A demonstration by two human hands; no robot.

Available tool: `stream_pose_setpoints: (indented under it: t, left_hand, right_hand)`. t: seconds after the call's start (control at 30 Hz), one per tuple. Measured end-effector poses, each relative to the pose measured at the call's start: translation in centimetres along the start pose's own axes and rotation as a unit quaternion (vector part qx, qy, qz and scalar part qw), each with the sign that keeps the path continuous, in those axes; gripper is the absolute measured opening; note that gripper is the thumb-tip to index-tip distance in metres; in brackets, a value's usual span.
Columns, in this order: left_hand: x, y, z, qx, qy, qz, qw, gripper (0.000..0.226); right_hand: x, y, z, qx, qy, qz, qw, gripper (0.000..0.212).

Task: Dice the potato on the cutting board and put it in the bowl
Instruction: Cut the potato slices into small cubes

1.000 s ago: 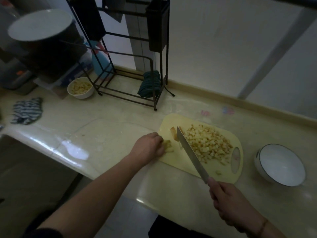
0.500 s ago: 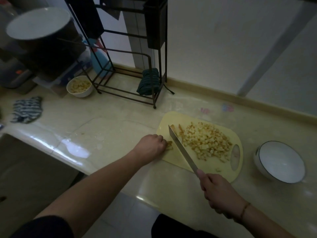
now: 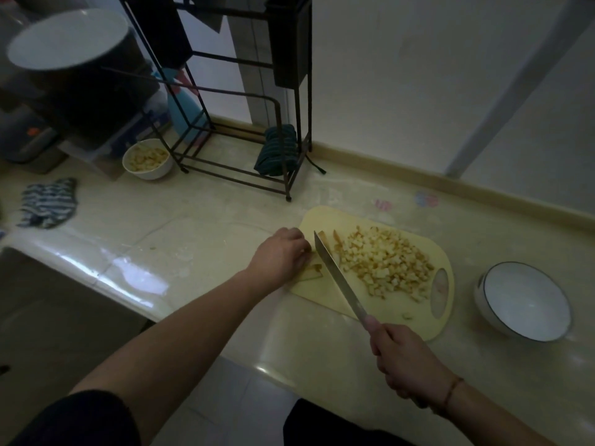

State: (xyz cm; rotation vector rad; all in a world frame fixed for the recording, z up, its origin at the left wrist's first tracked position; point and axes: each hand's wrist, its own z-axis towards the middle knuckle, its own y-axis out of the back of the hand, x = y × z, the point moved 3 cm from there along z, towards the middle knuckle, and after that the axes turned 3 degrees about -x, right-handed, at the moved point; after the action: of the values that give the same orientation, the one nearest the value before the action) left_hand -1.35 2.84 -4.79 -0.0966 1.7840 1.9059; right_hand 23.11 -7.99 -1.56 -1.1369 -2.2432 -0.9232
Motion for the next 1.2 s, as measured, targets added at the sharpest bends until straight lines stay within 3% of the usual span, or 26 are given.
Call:
stream_pose_setpoints:
  t: [0.1,0.2,0.3,0.67,0.87,1.2]
  left_hand:
    - [0.0,-1.3,-0.2,0.027,0.022,-0.018,0.999,0.029]
    - [0.0,-1.3,-1.5,0.085,-0.026,0.002,0.996,0.055]
    - [0.6,-1.3,-2.5,0.114,-0.067,0.040,0.990,0.055]
    - [-1.6,-2.9,-3.0,0.013,0.090,-0.021,0.996,0.042]
    - [-1.8,-3.2,-3.1,0.009,0.054,-0.015,0.998,0.042]
    - [-1.0,-3.7,-3.2,0.009,0.002,-0.024,1.000,0.051]
  right_hand:
    - [0.1,-0.6,-0.1,-0.001,0.012,0.008,1.000,0.051]
    - [-0.2,-1.3,-0.1,-0.002,0.023,0.021,0.999,0.050]
    - [-0.4,-1.8,-0.1,-0.010,0.035,0.021,0.999,0.051]
    - [0.9,-1.4,1.7,0.006,0.027,0.028,0.999,0.054]
    - [0.8,-1.8,1.3,0.032,0.048,-0.016,0.998,0.060]
    - [-0.1,-2.4,0.9,0.043,0.034,0.042,0.998,0.050]
